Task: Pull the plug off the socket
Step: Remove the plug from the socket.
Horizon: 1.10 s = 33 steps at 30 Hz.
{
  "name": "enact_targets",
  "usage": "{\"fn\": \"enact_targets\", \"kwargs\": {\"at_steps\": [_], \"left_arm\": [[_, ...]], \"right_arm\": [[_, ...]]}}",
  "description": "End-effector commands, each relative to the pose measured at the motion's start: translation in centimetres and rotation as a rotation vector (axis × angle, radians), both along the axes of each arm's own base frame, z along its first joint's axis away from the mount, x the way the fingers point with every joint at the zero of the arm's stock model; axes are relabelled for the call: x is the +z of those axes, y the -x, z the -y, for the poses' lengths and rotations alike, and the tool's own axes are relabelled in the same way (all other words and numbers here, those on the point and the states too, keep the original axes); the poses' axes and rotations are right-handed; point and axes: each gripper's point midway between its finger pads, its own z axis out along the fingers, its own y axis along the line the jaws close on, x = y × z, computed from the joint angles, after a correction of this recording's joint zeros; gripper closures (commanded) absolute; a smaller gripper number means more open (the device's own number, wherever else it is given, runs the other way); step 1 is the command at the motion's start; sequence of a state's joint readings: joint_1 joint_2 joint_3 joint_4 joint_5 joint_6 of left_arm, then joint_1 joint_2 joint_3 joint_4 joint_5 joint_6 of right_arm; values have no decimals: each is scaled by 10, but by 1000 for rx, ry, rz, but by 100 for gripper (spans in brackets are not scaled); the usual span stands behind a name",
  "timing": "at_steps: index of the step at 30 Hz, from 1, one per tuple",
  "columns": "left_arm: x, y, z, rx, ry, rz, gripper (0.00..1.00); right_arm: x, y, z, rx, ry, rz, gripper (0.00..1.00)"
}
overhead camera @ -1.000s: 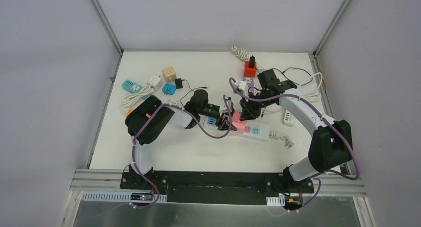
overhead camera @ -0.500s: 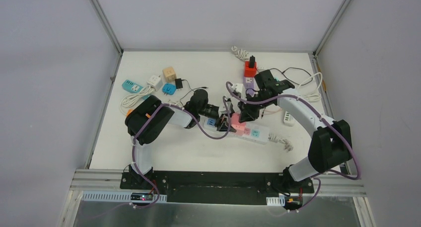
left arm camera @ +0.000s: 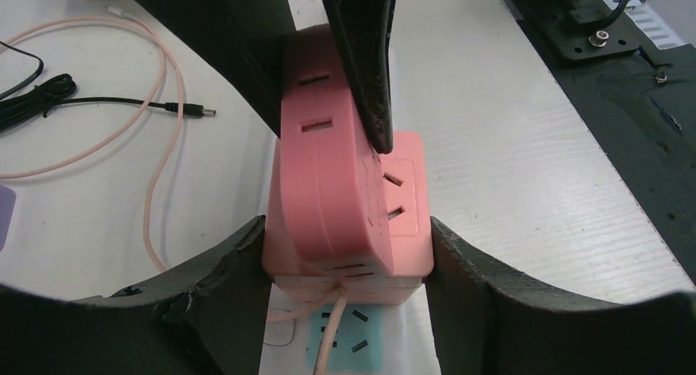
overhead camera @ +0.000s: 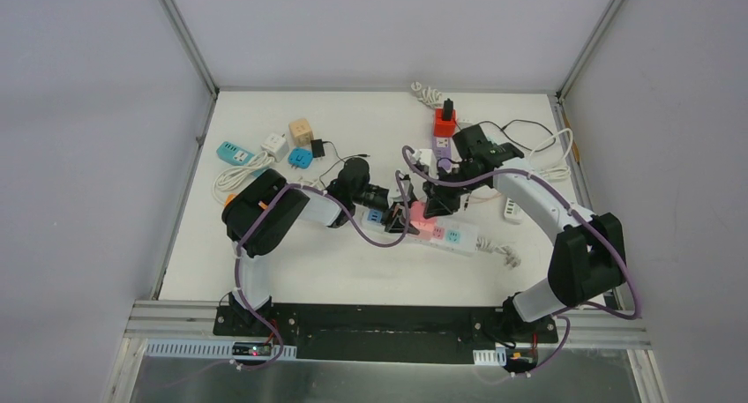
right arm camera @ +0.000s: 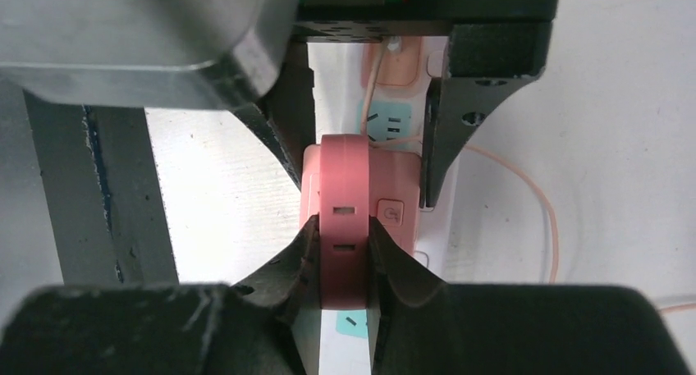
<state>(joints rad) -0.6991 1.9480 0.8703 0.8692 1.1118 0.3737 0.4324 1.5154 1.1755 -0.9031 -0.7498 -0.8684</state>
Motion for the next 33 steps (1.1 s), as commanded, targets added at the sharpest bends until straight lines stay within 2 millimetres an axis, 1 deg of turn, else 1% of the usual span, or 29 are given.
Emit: {"fn": "enact_targets", "kwargs": {"at_steps": [1, 3, 4, 5, 7, 8, 10, 13, 14, 15, 17, 18, 20, 23, 26, 30, 31, 32, 33], "left_arm": [[-8, 0, -1, 20, -29, -16, 100], [-8, 0, -1, 18, -29, -15, 100], [-8, 0, -1, 18, -30, -15, 100], [-8, 0, -1, 17, -30, -14, 100], [-8, 0, -1, 17, -29, -13, 100], [-8, 0, -1, 16, -29, -13, 100], [-8, 1, -2, 14, -29, -14, 100], [-8, 0, -1, 14, -29, -14, 100], [-8, 0, -1, 14, -29, -14, 100], [-7, 0, -1, 15, -28, -12, 100], [-8, 0, -1, 16, -30, -14, 100], [-8, 0, -1, 16, -32, -15, 100], [-8, 0, -1, 16, -32, -16, 100], [-8, 0, -1, 16, -31, -15, 100], [-5, 0, -1, 18, -21, -13, 100], [6, 0, 0, 29, 18, -24, 99], [11, 0, 1, 31, 32, -30, 95], [17, -1, 2, 38, 47, -38, 90], [25, -1, 2, 46, 68, -50, 81]], "right_arm": [[19, -18, -7, -102, -39, 38, 100], [18, -38, 10, -217, -18, 45, 100], [21, -42, 16, -247, -25, 44, 100], [25, -44, 19, -260, -35, 46, 100], [31, -39, 20, -248, -63, 53, 100], [36, -33, 16, -211, -89, 50, 100], [42, -12, 7, -91, -146, 23, 100], [47, 29, -15, 110, -196, -22, 100], [48, 38, -20, 148, -195, -41, 100], [48, 40, -24, 162, -191, -48, 100], [45, 33, -24, 133, -153, -45, 100], [42, 23, -21, 92, -126, -22, 100], [40, 9, -12, 23, -93, 12, 100], [47, -4, 7, -55, -94, 30, 100], [55, -5, 18, -69, -110, 47, 100], [53, -6, 24, -66, -83, 46, 100], [52, -7, 26, -67, -73, 43, 100], [52, -7, 27, -67, -69, 40, 100], [53, -7, 29, -68, -70, 40, 100]]}}
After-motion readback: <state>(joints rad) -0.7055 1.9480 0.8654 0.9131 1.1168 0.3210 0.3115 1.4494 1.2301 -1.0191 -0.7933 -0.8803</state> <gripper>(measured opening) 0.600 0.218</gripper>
